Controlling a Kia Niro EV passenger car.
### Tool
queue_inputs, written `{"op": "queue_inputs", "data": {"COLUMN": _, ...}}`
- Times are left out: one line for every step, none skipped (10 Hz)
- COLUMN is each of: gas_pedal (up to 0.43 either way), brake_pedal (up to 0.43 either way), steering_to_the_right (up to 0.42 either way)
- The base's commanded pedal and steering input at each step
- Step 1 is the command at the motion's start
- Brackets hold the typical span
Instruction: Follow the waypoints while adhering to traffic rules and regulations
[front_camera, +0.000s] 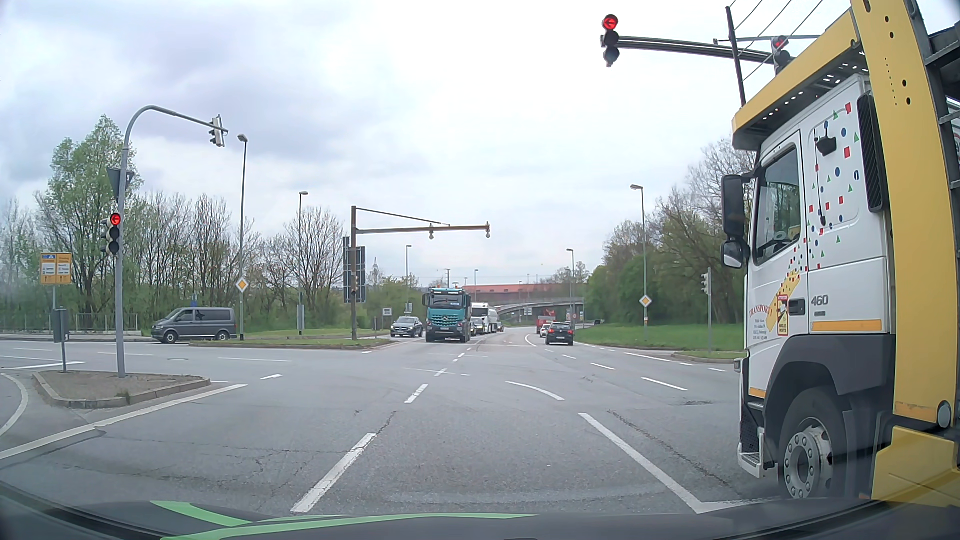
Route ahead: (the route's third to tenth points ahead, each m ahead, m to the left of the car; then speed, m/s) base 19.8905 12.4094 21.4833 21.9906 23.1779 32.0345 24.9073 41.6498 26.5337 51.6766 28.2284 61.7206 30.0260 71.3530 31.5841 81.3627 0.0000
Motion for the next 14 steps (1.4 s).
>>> {"op": "queue_inputs", "data": {"gas_pedal": 0.000, "brake_pedal": 0.293, "steering_to_the_right": 0.008}}
{"op": "queue_inputs", "data": {"gas_pedal": 0.000, "brake_pedal": 0.293, "steering_to_the_right": 0.008}}
{"op": "queue_inputs", "data": {"gas_pedal": 0.000, "brake_pedal": 0.293, "steering_to_the_right": 0.008}}
{"op": "queue_inputs", "data": {"gas_pedal": 0.000, "brake_pedal": 0.293, "steering_to_the_right": 0.007}}
{"op": "queue_inputs", "data": {"gas_pedal": 0.000, "brake_pedal": 0.293, "steering_to_the_right": 0.008}}
{"op": "queue_inputs", "data": {"gas_pedal": 0.000, "brake_pedal": 0.293, "steering_to_the_right": 0.008}}
{"op": "queue_inputs", "data": {"gas_pedal": 0.000, "brake_pedal": 0.293, "steering_to_the_right": 0.007}}
{"op": "queue_inputs", "data": {"gas_pedal": 0.000, "brake_pedal": 0.293, "steering_to_the_right": 0.008}}
{"op": "queue_inputs", "data": {"gas_pedal": 0.000, "brake_pedal": 0.293, "steering_to_the_right": 0.008}}
{"op": "queue_inputs", "data": {"gas_pedal": 0.000, "brake_pedal": 0.293, "steering_to_the_right": 0.007}}
{"op": "queue_inputs", "data": {"gas_pedal": 0.000, "brake_pedal": 0.293, "steering_to_the_right": 0.008}}
{"op": "queue_inputs", "data": {"gas_pedal": 0.000, "brake_pedal": 0.293, "steering_to_the_right": 0.007}}
{"op": "queue_inputs", "data": {"gas_pedal": 0.000, "brake_pedal": 0.293, "steering_to_the_right": 0.007}}
{"op": "queue_inputs", "data": {"gas_pedal": 0.000, "brake_pedal": 0.293, "steering_to_the_right": 0.007}}
